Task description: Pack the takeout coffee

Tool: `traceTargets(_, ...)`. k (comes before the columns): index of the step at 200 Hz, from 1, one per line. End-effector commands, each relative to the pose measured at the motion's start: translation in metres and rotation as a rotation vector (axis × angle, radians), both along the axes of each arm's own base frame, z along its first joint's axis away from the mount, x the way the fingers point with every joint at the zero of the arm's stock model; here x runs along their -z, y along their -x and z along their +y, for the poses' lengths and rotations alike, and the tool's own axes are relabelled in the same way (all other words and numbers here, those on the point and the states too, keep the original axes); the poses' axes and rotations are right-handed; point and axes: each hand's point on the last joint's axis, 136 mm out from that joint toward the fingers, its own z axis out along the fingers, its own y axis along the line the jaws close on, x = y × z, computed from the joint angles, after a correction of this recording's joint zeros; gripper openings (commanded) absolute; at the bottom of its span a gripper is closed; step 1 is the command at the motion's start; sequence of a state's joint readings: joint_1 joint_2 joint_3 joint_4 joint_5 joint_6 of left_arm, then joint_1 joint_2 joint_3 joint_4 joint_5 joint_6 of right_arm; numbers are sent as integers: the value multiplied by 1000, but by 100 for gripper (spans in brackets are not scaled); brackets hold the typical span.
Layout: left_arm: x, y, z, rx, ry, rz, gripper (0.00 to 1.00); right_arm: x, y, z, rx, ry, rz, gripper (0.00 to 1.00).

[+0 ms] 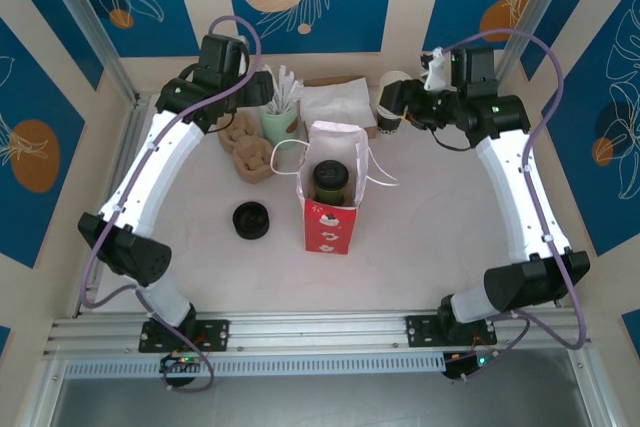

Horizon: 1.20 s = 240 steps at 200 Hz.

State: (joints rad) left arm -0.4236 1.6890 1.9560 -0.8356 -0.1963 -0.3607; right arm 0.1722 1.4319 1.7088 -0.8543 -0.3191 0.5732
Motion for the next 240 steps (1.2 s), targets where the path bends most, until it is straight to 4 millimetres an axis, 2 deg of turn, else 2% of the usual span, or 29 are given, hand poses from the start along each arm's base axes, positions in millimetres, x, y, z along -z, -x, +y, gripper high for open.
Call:
traceTargets(1, 10, 6, -8, 54, 40, 23, 68, -3, 30, 0, -53, 8, -16, 52)
traceTargets(31, 28, -5, -17, 93, 22, 35, 64, -5, 37, -10, -38, 29, -68, 52)
traceTargets(90, 53, -33, -35, 144, 3, 31, 55, -8, 37, -23, -15, 72, -184, 52)
traceTargets(143, 83, -52, -34, 114, -54, 66, 52, 0, 29, -31, -2, 82, -186, 52)
traceTargets(164, 94, -60, -35, 108, -66, 76, 47, 3, 26, -36, 9, 82, -179, 53)
traceTargets(240, 122, -87, -32, 46, -139, 106, 40, 8, 21, -49, 47, 73, -168, 54)
